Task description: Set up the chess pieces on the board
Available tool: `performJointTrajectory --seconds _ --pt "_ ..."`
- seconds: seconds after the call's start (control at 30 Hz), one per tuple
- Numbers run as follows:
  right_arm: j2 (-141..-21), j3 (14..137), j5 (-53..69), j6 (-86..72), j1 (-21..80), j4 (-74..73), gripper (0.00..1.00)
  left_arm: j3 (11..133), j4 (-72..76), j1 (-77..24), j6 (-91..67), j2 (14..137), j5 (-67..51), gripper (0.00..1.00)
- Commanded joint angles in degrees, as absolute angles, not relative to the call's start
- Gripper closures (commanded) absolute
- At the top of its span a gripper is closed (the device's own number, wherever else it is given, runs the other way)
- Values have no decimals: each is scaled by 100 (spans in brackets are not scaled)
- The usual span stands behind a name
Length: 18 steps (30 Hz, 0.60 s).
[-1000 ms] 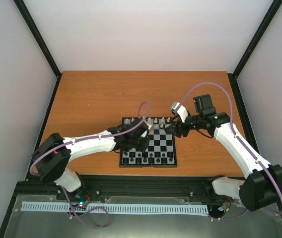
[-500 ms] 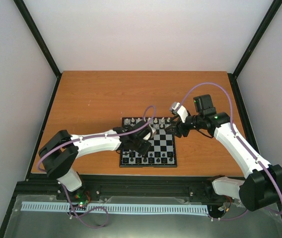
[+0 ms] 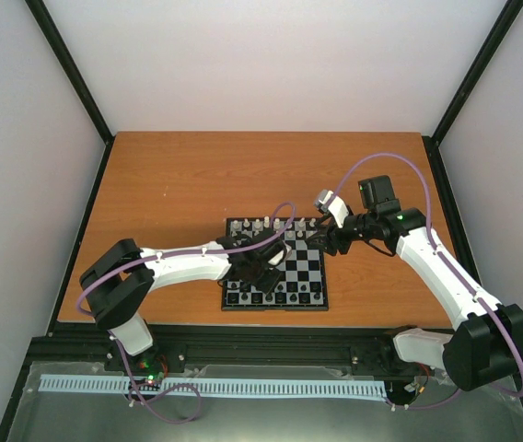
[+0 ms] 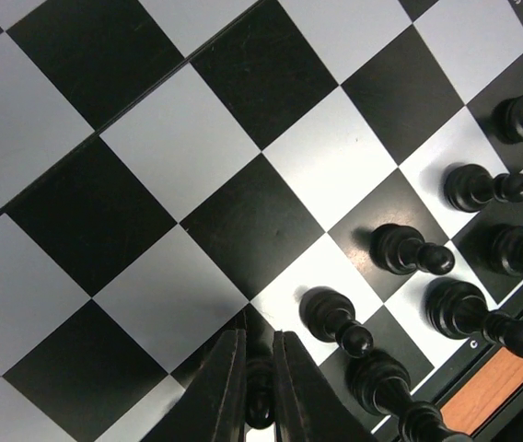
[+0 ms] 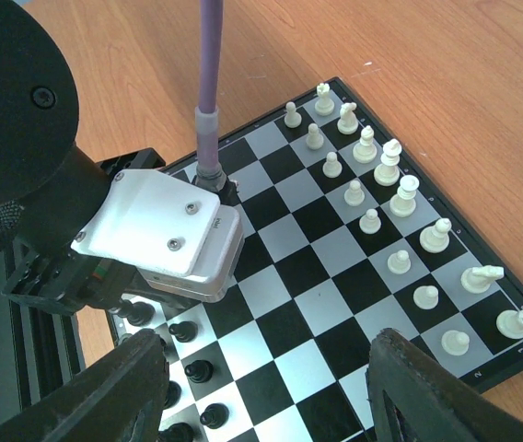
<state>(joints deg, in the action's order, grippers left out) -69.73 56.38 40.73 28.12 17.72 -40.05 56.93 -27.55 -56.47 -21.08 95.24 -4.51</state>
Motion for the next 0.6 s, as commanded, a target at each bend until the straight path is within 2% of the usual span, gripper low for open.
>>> performJointTrajectory --seconds 0.0,0.2,0.57 --pt "-7020 5594 4104 2902 1740 -3947 40 5939 -3008 -5707 -2054 9556 -381 91" --pt "-7031 5596 4104 2908 1740 -3946 40 5907 -3044 -5705 -2076 9573 -339 89" --pt "-7032 5598 4113 2914 1740 -3968 40 5972 -2984 -5706 -2096 9657 -305 81"
